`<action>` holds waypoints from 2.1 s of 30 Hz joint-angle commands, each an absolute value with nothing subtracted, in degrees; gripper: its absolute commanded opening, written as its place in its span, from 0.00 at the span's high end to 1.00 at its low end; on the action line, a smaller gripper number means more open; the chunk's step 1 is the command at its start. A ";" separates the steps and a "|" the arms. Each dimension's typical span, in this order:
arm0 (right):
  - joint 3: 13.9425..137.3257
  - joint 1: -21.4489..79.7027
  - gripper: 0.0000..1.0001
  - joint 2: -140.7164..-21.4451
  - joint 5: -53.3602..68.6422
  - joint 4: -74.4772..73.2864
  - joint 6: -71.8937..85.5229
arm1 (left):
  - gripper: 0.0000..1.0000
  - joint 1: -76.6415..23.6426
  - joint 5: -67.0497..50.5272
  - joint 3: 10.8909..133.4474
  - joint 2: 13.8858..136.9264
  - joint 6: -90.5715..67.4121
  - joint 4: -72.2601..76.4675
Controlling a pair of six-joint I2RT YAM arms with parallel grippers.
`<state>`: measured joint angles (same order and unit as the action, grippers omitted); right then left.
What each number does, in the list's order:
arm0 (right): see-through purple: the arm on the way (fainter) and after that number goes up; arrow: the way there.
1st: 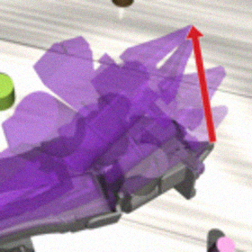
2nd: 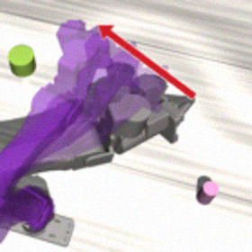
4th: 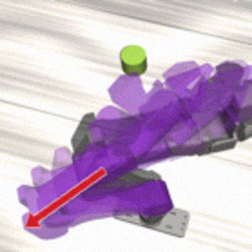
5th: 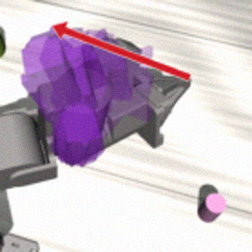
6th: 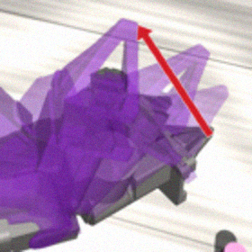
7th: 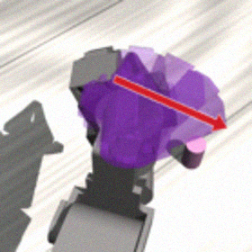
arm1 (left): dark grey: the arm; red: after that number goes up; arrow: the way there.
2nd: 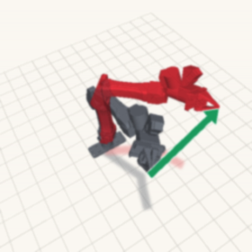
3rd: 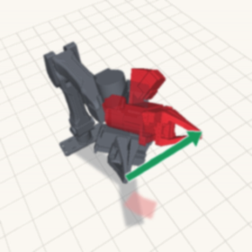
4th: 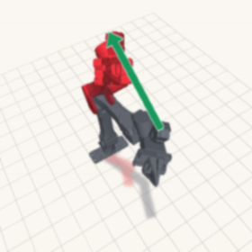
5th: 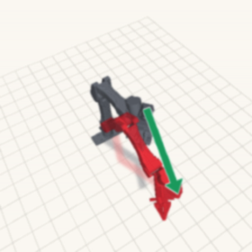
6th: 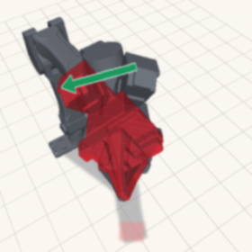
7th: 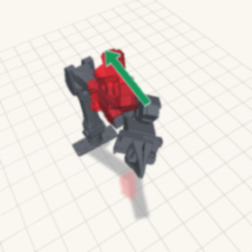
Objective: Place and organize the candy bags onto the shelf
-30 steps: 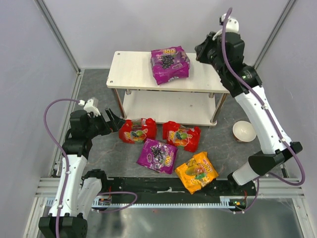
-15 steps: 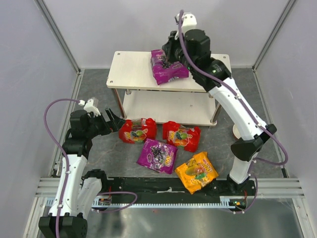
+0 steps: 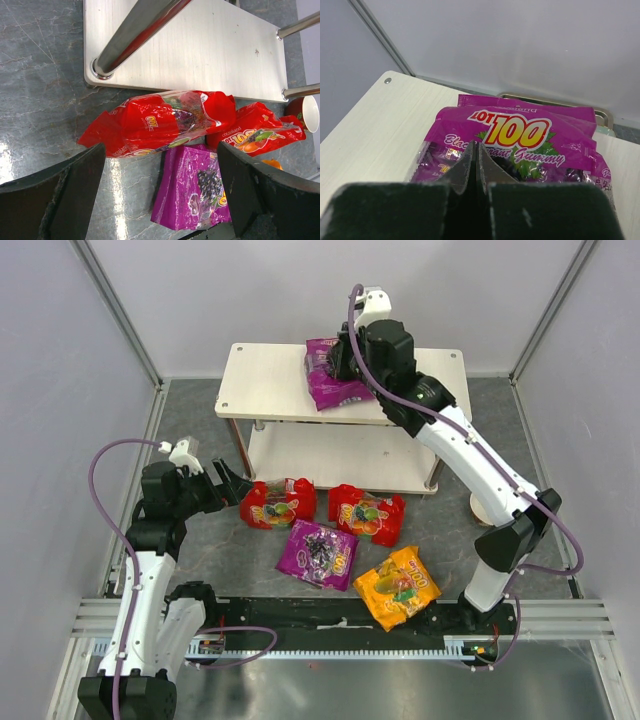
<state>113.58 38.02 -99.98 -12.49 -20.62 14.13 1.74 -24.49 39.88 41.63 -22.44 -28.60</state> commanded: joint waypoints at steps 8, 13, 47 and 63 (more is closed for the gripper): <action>120.59 37.79 0.99 -93.43 -21.58 -21.09 12.48 | 0.01 1.58 -25.31 39.64 41.13 -21.80 -26.89; 113.21 36.30 0.98 -89.13 -27.07 -22.32 11.78 | 0.01 1.32 -25.40 39.64 41.22 -21.88 -26.89; 102.14 29.27 1.00 -91.23 -13.19 -21.98 16.69 | 0.01 1.23 -25.31 39.55 42.01 -21.97 -26.81; 103.18 30.76 1.00 -93.95 -9.32 -18.72 19.16 | 0.01 1.05 -25.49 39.46 42.19 -21.97 -26.63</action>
<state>101.65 29.65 -92.23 -11.14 -22.09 18.48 1.21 -24.51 39.77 42.11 -22.44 -28.56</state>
